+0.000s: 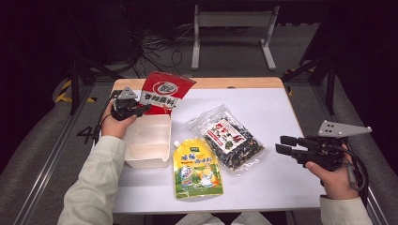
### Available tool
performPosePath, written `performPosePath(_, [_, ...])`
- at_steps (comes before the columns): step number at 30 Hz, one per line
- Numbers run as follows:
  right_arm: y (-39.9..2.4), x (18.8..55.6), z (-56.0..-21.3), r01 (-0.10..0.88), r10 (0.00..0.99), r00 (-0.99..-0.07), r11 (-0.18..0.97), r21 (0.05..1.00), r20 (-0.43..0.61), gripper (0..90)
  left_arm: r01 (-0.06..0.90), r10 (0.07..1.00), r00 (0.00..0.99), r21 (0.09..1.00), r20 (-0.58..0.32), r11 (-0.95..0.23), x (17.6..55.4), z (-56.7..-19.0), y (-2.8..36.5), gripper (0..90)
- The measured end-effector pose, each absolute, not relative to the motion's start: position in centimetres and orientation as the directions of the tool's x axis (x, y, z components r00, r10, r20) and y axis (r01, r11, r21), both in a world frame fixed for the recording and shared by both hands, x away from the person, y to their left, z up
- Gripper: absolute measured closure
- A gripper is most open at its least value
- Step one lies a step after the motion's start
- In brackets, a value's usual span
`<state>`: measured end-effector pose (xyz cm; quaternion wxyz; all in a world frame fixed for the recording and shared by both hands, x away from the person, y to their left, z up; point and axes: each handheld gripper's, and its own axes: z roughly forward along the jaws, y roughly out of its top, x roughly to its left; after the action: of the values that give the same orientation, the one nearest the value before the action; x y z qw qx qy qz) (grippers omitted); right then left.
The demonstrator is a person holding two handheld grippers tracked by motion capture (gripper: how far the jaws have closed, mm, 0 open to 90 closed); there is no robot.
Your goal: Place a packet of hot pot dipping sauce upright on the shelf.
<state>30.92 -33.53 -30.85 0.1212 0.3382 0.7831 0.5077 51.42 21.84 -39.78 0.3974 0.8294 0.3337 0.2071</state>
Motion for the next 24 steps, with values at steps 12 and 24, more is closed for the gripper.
performPosePath(12, [-33.6, 30.8, -30.7, 0.403, 0.651, -0.744, 0.256, 0.879, 0.152, 58.8, 0.444, 0.76, 0.644, 0.767, 0.085, -0.463, 51.2, -39.3, 21.9, 62.5])
performPosePath(24, [-33.4, 30.8, -30.8, 0.402, 0.648, -0.747, 0.262, 0.877, 0.149, 58.8, 0.473, 0.795, 0.596, 0.751, 0.111, -0.46, 50.7, -38.4, 21.8, 78.5])
